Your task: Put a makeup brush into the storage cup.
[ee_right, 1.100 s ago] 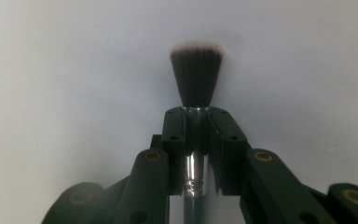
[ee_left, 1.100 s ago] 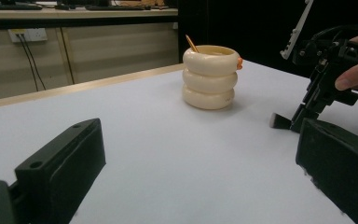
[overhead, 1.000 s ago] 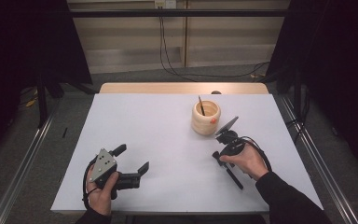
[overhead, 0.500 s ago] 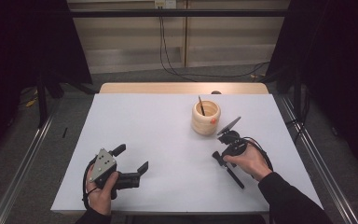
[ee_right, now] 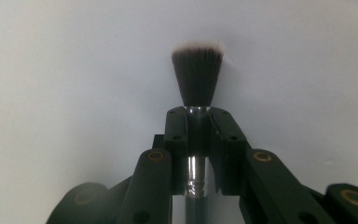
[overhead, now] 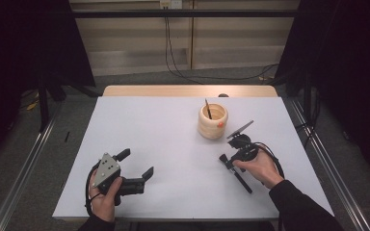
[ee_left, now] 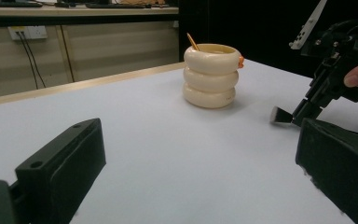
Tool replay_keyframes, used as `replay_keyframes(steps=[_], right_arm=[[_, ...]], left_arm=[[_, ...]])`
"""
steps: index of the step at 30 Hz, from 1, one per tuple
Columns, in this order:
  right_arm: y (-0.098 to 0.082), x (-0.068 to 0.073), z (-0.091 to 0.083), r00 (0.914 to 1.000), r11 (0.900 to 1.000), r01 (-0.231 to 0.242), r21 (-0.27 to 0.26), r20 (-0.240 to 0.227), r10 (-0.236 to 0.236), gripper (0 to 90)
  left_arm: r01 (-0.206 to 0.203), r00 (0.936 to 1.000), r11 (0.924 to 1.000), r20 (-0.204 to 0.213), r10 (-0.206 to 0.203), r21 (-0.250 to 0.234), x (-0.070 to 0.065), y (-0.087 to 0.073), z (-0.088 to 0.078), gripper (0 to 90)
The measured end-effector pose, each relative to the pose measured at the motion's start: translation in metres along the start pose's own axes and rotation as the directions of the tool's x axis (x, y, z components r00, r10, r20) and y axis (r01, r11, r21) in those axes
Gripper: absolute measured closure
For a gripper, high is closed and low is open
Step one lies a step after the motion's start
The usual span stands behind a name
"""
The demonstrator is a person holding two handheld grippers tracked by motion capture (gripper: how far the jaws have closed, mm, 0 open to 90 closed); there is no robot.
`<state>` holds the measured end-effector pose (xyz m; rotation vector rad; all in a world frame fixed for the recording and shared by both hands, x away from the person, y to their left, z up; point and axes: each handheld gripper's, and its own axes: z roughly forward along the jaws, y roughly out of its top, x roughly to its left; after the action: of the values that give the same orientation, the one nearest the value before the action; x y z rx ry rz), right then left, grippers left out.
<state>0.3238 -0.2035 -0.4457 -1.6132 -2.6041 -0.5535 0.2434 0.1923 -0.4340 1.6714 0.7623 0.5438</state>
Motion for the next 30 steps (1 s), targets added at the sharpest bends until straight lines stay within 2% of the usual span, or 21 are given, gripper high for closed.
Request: replay_keyframes(steps=[5,14,17,20,21,23,27,28,29,30], right_arm=[[-0.004,-0.002,-0.004,0.9998,0.998,0.014,-0.055,-0.011,-0.015,78.7],[-0.011,-0.004,-0.014,0.9991,0.994,-0.009,-0.108,-0.042,0.004,78.7],[-0.013,-0.003,-0.017,0.9983,0.989,-0.016,-0.147,-0.057,0.008,78.7],[-0.016,0.0,-0.021,0.9984,0.987,0.01,-0.161,-0.053,-0.019,78.6],[-0.017,0.0,-0.022,0.9974,0.984,0.037,-0.175,-0.055,-0.047,78.7],[-0.019,0.003,-0.026,0.9968,0.978,0.037,-0.205,-0.062,-0.05,78.7],[-0.026,0.003,-0.029,0.9957,0.959,0.044,-0.28,-0.066,-0.065,78.7],[-0.028,0.001,-0.029,0.9943,0.948,0.06,-0.312,-0.066,-0.084,78.7],[-0.029,0.0,-0.03,0.9942,0.946,0.056,-0.32,-0.069,-0.082,78.6],[-0.03,0.0,-0.03,0.9936,0.938,0.049,-0.342,-0.079,-0.081,78.7]], left_arm=[[-0.001,1.0,1.0,0.003,0.001,0.0,0.0,0.0,0.0,1.4],[0.001,1.0,1.0,0.006,-0.001,-0.002,-0.001,0.0,0.0,1.4],[0.001,1.0,1.0,0.001,-0.001,-0.003,-0.001,0.0,0.0,1.3],[-0.003,1.0,1.0,-0.002,0.003,0.001,0.0,0.0,0.0,1.4],[-0.002,1.0,1.0,0.002,0.002,-0.001,0.0,0.0,0.0,1.4],[-0.003,1.0,1.0,0.004,0.003,-0.001,-0.001,0.0,0.0,1.4],[-0.001,1.0,1.0,0.004,0.001,-0.001,-0.001,0.0,0.0,1.4],[-0.002,1.0,1.0,0.004,0.002,-0.001,-0.001,0.0,0.0,1.4],[-0.001,1.0,1.0,0.003,0.001,-0.001,-0.001,0.0,0.0,1.4],[-0.005,1.0,1.0,-0.004,0.005,-0.001,-0.001,0.0,0.0,1.3]])
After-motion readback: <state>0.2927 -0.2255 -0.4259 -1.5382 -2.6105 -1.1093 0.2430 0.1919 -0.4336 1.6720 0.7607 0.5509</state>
